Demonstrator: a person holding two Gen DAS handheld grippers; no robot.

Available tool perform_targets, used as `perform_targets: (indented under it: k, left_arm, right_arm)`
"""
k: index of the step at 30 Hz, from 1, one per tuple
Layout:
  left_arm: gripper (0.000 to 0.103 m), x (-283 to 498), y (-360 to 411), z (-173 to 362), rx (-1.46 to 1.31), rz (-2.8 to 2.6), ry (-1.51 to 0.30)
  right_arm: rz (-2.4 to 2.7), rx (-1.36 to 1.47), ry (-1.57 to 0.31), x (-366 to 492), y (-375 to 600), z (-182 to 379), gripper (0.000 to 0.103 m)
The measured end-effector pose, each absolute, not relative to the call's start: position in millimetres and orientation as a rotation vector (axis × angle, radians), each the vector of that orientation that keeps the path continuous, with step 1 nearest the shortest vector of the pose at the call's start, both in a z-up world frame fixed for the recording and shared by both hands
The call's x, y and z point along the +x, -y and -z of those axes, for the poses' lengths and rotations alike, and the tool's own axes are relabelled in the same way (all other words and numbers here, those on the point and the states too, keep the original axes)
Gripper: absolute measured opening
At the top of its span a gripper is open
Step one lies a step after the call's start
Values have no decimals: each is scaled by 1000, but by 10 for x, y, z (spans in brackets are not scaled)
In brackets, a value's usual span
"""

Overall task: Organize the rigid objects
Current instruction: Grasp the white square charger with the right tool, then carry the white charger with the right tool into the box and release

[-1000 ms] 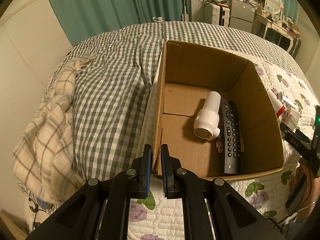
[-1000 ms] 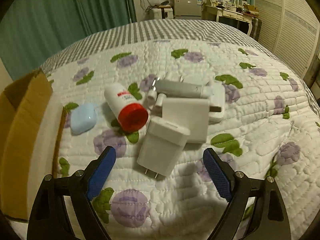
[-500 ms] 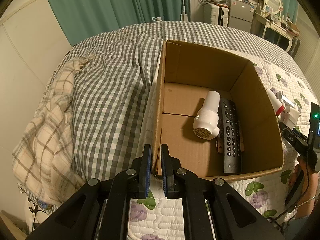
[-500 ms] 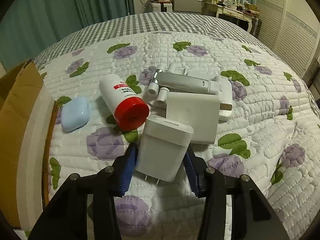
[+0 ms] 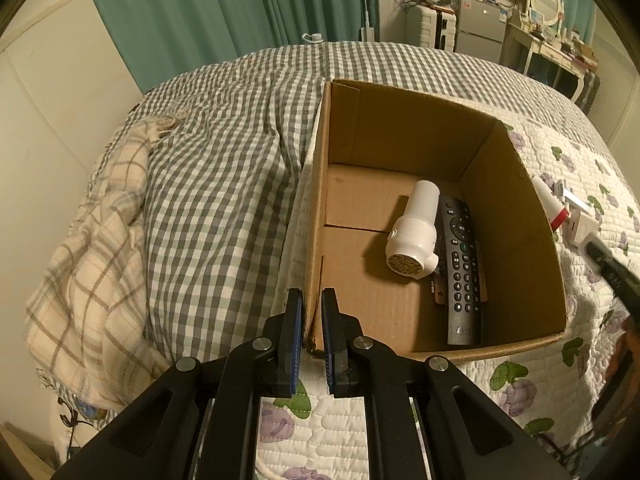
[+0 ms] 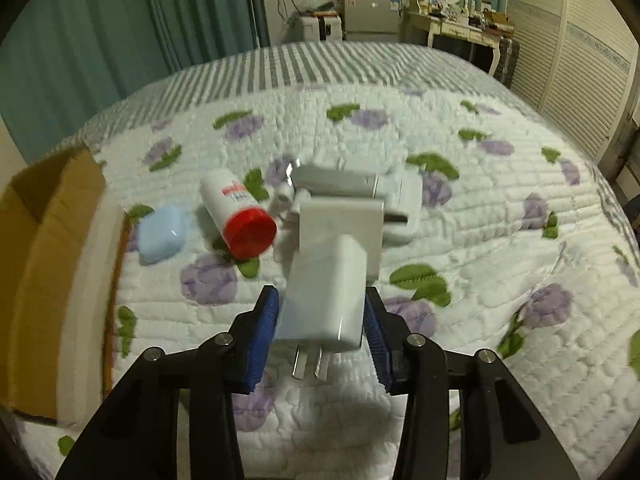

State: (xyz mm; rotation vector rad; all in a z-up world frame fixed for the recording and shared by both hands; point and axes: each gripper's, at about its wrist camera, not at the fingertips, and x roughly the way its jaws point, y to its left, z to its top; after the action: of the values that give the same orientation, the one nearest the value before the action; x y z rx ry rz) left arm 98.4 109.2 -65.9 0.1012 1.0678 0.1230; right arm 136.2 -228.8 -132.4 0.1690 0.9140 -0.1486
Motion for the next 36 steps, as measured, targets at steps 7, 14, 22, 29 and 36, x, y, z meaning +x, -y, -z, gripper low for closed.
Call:
perform_targets:
  k: [7, 14, 22, 29, 36]
  left_arm:
    - [9, 980, -1111, 656, 76, -138, -1066]
    - [9, 975, -1132, 652, 53, -137, -1061]
    - [9, 960, -1134, 650, 51, -122, -1057]
    - [9, 948, -1136, 646, 46, -113, -1055]
    - [9, 944, -1154, 643, 39, -96, -1054]
  right_arm:
    - [55, 129, -928, 1391, 2109, 1199, 22]
    - [24, 114, -872, 1323, 1987, 970, 22]
    - [-189, 74, -733, 1170, 1292, 303, 22]
    - [-369, -12, -739, 1081, 524, 303, 22]
    - [-407, -74, -794, 1047, 169, 599, 21]
